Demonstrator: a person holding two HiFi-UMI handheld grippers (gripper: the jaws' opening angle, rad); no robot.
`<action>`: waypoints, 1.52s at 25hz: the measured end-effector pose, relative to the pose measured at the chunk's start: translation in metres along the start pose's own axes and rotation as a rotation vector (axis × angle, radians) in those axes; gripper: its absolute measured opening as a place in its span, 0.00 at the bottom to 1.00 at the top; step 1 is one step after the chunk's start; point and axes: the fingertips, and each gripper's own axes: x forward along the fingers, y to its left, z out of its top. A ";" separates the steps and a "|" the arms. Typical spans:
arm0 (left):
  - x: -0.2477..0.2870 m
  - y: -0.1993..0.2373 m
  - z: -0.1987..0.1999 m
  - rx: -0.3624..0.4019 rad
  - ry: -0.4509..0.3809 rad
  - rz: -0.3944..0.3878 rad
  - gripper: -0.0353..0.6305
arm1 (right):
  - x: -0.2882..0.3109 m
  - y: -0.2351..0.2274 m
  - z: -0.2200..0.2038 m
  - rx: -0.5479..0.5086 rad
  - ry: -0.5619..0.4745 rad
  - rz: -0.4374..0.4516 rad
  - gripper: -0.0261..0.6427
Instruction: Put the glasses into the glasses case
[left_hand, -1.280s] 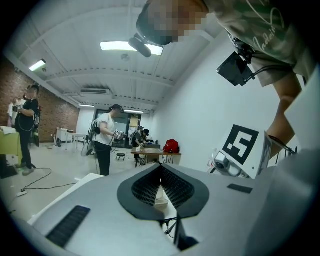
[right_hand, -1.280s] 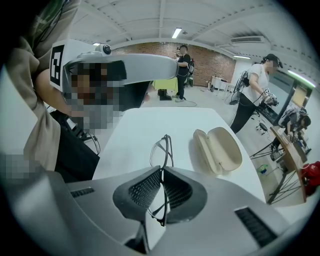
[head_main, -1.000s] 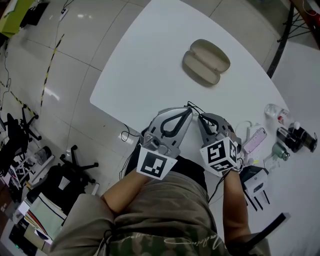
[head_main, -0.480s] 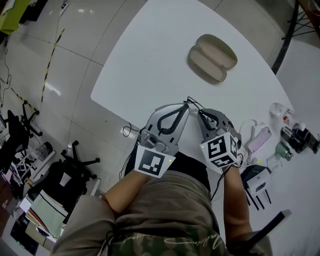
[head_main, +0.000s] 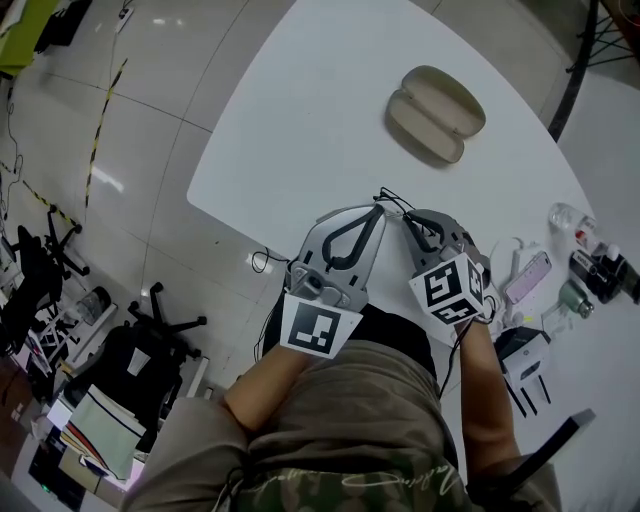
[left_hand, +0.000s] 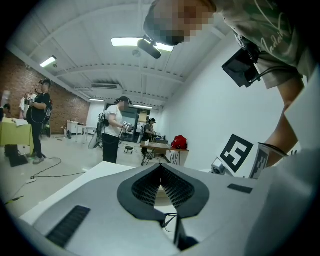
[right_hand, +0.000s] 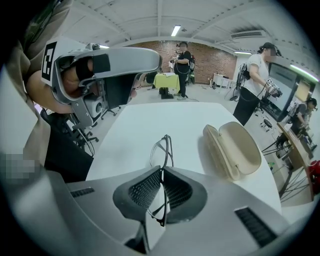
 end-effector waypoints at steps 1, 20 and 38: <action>-0.001 0.001 0.000 0.001 0.010 -0.003 0.06 | 0.000 -0.001 0.001 0.003 -0.002 -0.003 0.08; 0.002 0.014 0.018 -0.013 -0.025 0.029 0.06 | 0.020 -0.022 0.007 0.003 -0.004 0.015 0.08; -0.003 0.016 0.007 -0.046 -0.009 0.015 0.06 | 0.028 -0.036 0.019 -0.027 -0.021 -0.001 0.08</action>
